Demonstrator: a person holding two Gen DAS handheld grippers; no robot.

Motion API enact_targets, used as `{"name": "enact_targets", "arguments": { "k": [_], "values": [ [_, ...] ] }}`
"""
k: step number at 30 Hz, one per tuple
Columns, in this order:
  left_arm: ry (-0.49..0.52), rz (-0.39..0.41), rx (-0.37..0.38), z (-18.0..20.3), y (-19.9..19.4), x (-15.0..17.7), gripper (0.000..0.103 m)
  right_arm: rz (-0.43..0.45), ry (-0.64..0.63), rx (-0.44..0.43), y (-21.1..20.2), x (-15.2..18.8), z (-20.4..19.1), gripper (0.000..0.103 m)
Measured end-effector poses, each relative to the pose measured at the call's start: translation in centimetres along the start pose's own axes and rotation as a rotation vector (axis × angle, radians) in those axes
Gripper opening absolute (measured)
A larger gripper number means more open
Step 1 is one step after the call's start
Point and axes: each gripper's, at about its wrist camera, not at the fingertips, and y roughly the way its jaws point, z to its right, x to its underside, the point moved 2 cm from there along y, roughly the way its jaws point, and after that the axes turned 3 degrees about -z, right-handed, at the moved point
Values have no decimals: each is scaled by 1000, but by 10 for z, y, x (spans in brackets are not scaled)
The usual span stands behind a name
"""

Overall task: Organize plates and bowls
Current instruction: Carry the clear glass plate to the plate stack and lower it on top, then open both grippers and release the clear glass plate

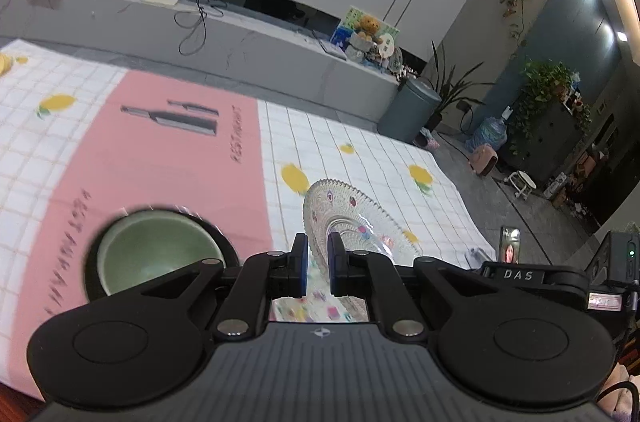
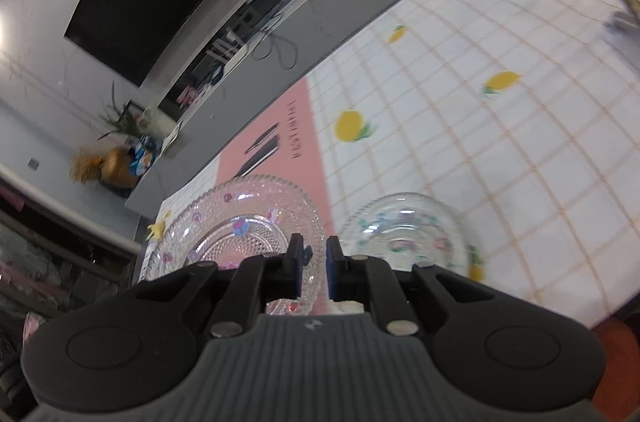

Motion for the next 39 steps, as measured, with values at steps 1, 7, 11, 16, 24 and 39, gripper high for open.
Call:
{"name": "enact_targets", "arguments": {
  "k": [1, 7, 11, 16, 24, 39],
  "values": [
    [-7, -6, 4, 1, 4, 4, 10, 10, -2, 8, -5, 1, 5, 9],
    [-78, -50, -10, -2, 36, 32, 10, 55, -23, 45, -15, 1, 27, 9],
    [-89, -68, -41, -4, 54, 44, 10, 52, -78, 116, -4, 5, 37, 9],
    [-54, -68, -106, 2, 67, 50, 10, 23, -71, 130, 15, 5, 53, 9],
    [-8, -85, -172, 3, 88, 58, 11, -6, -117, 191, 42, 3, 57, 9],
    [16, -118, -196, 0, 103, 63, 10, 5, -208, 280, 57, 6, 53, 9]
  ]
}}
